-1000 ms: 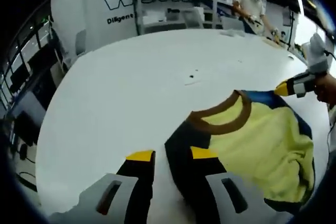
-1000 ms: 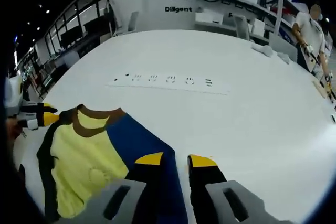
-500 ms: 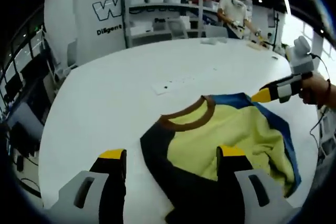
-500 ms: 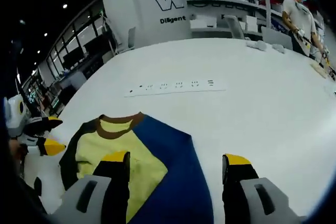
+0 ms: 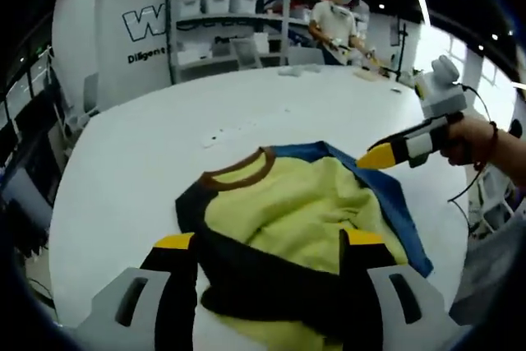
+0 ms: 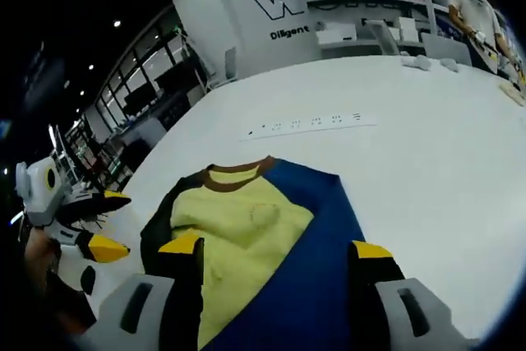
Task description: Fold the garment on the visible template until the final outline fits inside the template.
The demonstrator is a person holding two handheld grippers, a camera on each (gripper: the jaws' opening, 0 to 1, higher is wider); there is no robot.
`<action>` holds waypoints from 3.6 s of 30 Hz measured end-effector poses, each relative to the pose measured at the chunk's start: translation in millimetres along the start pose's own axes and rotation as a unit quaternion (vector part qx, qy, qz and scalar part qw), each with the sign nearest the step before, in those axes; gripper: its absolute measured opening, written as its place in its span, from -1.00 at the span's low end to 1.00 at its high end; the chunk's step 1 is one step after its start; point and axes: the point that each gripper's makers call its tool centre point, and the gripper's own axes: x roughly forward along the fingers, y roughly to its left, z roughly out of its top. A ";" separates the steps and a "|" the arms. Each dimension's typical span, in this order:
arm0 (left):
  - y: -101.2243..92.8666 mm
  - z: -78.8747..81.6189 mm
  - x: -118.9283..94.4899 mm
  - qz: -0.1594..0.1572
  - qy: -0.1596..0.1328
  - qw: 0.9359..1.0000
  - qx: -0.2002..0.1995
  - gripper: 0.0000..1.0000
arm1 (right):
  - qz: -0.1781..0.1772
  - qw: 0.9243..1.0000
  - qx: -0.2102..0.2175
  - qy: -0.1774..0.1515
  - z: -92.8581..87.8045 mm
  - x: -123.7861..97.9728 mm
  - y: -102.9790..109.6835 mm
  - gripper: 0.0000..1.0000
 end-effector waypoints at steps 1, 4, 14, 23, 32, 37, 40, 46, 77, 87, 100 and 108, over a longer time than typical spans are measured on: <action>-3.2 -3.7 -2.6 0.001 0.003 1.000 0.000 0.32 | 0.002 1.000 -0.001 0.002 -2.0 -2.2 2.3 0.38; -10.9 -15.9 -10.0 0.001 0.008 1.000 -0.002 0.30 | 0.012 1.000 -0.012 0.003 -11.3 -10.6 14.1 0.37; -32.3 -57.5 -18.4 -0.017 0.028 0.999 -0.029 0.23 | 0.049 0.998 -0.026 0.016 -51.3 -34.4 47.3 0.38; -49.0 -75.8 -22.7 -0.036 0.042 0.998 -0.040 0.19 | 0.045 0.997 -0.052 0.032 -83.4 -43.8 58.9 0.38; -61.8 -90.6 -25.1 -0.053 0.049 0.995 -0.072 0.04 | 0.046 0.995 -0.063 0.061 -115.5 -44.8 67.6 0.25; -69.6 -101.8 -21.6 -0.065 0.062 0.992 -0.091 -0.12 | 0.026 0.995 -0.065 0.068 -123.9 -45.1 62.5 -0.04; -71.6 -107.1 -19.6 -0.065 0.068 0.991 -0.090 -0.14 | 0.025 0.996 -0.057 0.070 -127.5 -44.7 62.5 -0.12; -70.6 -112.0 -18.2 -0.060 0.069 0.991 -0.099 -0.26 | 0.011 0.993 -0.087 0.074 -132.5 -44.4 64.0 -0.22; -72.4 -98.5 -29.5 -0.073 0.031 0.993 -0.092 -1.00 | 0.025 0.995 -0.090 0.038 -117.1 -73.6 71.1 -1.00; -64.7 -90.1 -41.3 -0.073 0.025 0.993 -0.092 -1.00 | 0.017 0.995 -0.096 0.033 -101.2 -86.8 56.7 -1.00; -11.5 -80.9 -70.1 -0.033 0.020 0.994 -0.107 -1.00 | -0.081 0.990 -0.110 0.025 -52.4 -98.5 -39.8 -1.00; 24.0 -83.0 -79.7 0.002 0.021 0.994 -0.103 -0.99 | -0.130 0.982 -0.129 0.045 -31.9 -105.4 -79.6 -1.00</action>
